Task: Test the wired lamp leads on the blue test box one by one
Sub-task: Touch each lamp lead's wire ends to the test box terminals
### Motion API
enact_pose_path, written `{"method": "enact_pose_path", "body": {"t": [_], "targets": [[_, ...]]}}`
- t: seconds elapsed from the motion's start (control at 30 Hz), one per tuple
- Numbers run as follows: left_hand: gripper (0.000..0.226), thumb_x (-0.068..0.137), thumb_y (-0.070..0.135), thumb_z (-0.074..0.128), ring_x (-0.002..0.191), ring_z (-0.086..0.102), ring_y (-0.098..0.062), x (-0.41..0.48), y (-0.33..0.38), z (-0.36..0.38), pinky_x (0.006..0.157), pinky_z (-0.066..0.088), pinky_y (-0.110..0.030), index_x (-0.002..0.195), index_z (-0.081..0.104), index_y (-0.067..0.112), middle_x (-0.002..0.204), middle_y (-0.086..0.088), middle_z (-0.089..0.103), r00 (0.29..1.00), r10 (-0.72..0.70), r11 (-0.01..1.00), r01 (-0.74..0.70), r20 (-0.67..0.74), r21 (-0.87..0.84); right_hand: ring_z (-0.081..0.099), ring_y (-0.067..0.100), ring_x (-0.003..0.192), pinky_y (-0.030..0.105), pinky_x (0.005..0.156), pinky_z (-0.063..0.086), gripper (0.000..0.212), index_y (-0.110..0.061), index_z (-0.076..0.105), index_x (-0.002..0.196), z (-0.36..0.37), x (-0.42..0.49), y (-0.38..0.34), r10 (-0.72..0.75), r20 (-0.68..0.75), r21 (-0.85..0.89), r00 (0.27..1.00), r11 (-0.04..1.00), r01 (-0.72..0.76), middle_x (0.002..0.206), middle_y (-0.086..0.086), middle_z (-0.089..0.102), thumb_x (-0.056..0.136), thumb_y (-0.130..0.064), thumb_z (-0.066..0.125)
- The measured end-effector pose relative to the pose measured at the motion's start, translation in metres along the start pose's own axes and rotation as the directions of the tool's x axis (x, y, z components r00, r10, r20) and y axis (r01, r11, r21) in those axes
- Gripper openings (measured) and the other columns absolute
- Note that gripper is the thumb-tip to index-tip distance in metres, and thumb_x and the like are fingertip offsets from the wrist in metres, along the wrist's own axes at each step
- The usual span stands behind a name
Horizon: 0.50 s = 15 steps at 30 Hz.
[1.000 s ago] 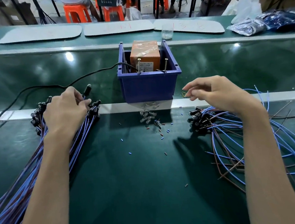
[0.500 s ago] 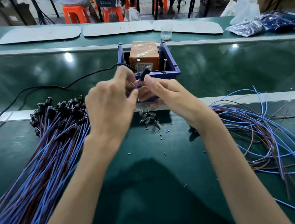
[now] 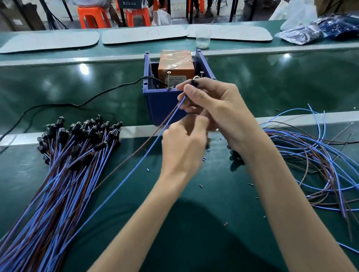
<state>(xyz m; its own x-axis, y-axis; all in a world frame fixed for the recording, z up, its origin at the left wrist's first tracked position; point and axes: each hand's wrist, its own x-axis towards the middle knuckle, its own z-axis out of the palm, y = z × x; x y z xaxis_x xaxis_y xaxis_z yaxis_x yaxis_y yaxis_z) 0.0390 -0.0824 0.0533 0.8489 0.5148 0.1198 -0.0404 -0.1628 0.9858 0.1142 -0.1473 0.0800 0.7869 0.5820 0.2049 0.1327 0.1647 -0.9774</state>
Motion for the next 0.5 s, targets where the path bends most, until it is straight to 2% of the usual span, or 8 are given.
{"method": "enact_pose_path", "body": {"t": [0.07, 0.13, 0.2, 0.33, 0.4, 0.5], "targets": [[0.042, 0.093, 0.052, 0.041, 0.080, 0.066, -0.015, 0.005, 0.003, 0.001, 0.066, 0.055, -0.022, 0.086, 0.071, 0.024, 0.088, -0.002, 0.074, 0.977, -0.198, 0.921, 0.213, 0.078, -0.327, 0.062, 0.016, 0.074, 0.032, 0.072, 0.052, 0.009, -0.009, 0.070, 0.093, -0.005, 0.001, 0.000, -0.002, -0.020, -0.019, 1.000, 1.000, 0.002, 0.082, 0.007, 0.067, 0.091, -0.014, 0.063], [0.052, 0.100, 0.051, 0.029, 0.086, 0.065, -0.011, 0.010, 0.005, -0.001, 0.070, 0.054, -0.017, 0.094, 0.068, 0.017, 0.091, -0.001, 0.072, 0.964, -0.252, 0.749, 0.250, 0.085, -0.614, 0.064, 0.015, 0.076, 0.032, 0.076, 0.053, 0.010, -0.010, 0.070, 0.090, -0.010, 0.002, 0.000, 0.007, -0.015, -0.032, 1.000, 0.999, -0.007, 0.082, 0.005, 0.069, 0.092, -0.014, 0.062], [0.049, 0.103, 0.044, 0.027, 0.088, 0.067, -0.011, 0.015, 0.004, -0.004, 0.077, 0.054, -0.019, 0.097, 0.064, 0.013, 0.092, -0.002, 0.072, 0.951, -0.306, 0.571, 0.218, 0.041, -0.791, 0.067, 0.011, 0.078, 0.021, 0.077, 0.054, 0.014, -0.011, 0.070, 0.087, -0.015, 0.003, 0.001, 0.005, -0.012, -0.022, 1.000, 1.000, -0.005, 0.082, 0.000, 0.071, 0.095, -0.014, 0.058], [0.042, 0.106, 0.027, 0.027, 0.079, 0.068, -0.019, 0.022, 0.004, -0.016, 0.075, 0.053, -0.026, 0.085, 0.057, 0.007, 0.077, -0.008, 0.072, 0.874, -0.485, 0.249, 0.169, 0.029, -0.954, 0.071, 0.013, 0.091, 0.023, 0.082, 0.054, 0.022, -0.012, 0.062, 0.086, -0.022, 0.004, 0.004, 0.004, -0.038, -0.043, 0.999, 0.999, -0.006, 0.085, -0.002, 0.072, 0.101, -0.018, 0.047], [0.040, 0.107, 0.027, 0.026, 0.073, 0.069, -0.023, 0.024, 0.006, -0.020, 0.069, 0.054, -0.029, 0.082, 0.051, 0.008, 0.070, -0.011, 0.071, 0.846, -0.532, 0.138, 0.126, 0.034, -0.982, 0.072, 0.019, 0.088, 0.030, 0.082, 0.056, 0.024, -0.012, 0.055, 0.087, -0.024, 0.007, 0.004, 0.026, -0.091, 0.086, 0.995, 0.996, -0.019, 0.080, -0.002, 0.073, 0.104, -0.020, 0.040], [0.042, 0.107, 0.031, 0.026, 0.055, 0.069, -0.023, 0.026, 0.008, -0.024, 0.060, 0.053, -0.030, 0.077, 0.047, 0.011, 0.058, -0.007, 0.064, 0.831, -0.556, 0.070, 0.076, 0.024, -0.995, 0.071, 0.019, 0.070, 0.038, 0.074, 0.060, 0.027, -0.010, 0.050, 0.088, -0.033, 0.011, 0.000, 0.056, -0.211, 0.341, 0.976, 0.940, 0.019, 0.066, 0.000, 0.067, 0.105, -0.022, 0.034]]}}
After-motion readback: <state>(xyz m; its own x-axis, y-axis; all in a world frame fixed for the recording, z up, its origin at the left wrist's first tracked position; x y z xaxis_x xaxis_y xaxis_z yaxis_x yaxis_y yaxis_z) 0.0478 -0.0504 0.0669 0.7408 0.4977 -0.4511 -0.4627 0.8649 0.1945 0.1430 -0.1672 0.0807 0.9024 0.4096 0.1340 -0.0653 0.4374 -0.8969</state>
